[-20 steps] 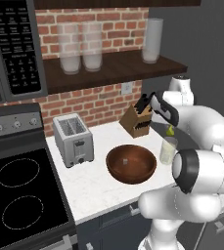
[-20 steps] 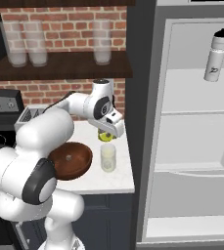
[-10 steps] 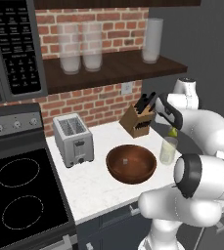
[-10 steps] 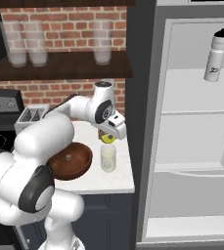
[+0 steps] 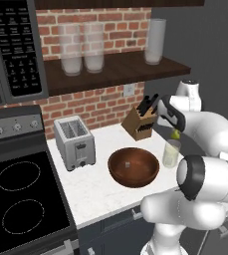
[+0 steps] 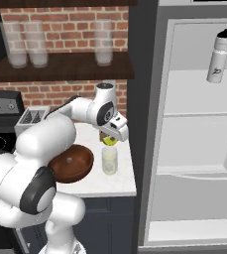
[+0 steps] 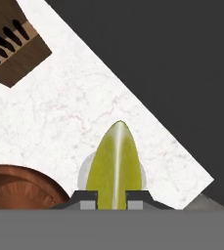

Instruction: Grab a lemon wedge from the fridge and one ice cube from the ice bowl, and put them in the glass of lemonade.

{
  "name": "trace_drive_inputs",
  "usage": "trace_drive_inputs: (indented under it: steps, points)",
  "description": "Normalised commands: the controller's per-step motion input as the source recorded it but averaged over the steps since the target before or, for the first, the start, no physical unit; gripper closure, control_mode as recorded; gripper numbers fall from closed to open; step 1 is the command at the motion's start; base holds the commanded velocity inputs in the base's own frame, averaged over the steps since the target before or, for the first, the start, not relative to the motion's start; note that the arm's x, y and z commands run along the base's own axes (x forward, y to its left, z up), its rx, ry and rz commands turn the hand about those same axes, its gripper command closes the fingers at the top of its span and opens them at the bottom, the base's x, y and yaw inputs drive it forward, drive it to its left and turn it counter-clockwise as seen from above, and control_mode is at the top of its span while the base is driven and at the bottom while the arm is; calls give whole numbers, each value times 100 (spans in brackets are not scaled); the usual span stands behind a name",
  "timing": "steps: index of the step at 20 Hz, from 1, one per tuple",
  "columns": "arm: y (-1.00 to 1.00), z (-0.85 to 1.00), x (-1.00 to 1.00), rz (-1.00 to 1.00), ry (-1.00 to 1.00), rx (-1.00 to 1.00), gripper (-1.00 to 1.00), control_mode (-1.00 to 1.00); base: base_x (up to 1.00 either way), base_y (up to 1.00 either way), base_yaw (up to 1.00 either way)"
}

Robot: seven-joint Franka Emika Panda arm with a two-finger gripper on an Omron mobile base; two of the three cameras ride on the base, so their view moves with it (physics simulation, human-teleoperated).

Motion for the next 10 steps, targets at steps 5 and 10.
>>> trace_drive_inputs:
  steps: [5,10]
  points:
    - [0,-3,12,0,0,0,100,-100,0,0,0]
    - [0,-21,0,0,-3,0,100,-100,0,0,0]
